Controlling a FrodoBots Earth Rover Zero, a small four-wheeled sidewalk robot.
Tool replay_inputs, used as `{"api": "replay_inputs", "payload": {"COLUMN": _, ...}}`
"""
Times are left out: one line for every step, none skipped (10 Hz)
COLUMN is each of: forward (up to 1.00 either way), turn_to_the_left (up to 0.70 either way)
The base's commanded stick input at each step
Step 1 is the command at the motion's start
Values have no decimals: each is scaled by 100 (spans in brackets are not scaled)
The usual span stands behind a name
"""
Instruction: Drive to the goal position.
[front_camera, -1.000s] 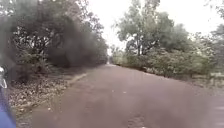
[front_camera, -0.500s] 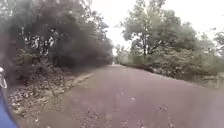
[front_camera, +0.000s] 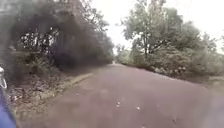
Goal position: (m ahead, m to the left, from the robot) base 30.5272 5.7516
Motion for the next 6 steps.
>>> {"api": "replay_inputs", "payload": {"forward": 70, "turn_to_the_left": -1}}
{"api": "replay_inputs", "payload": {"forward": 70, "turn_to_the_left": -1}}
{"api": "replay_inputs", "payload": {"forward": 70, "turn_to_the_left": -1}}
{"api": "replay_inputs", "payload": {"forward": 70, "turn_to_the_left": -1}}
{"api": "replay_inputs", "payload": {"forward": 70, "turn_to_the_left": -1}}
{"api": "replay_inputs", "payload": {"forward": 70, "turn_to_the_left": -1}}
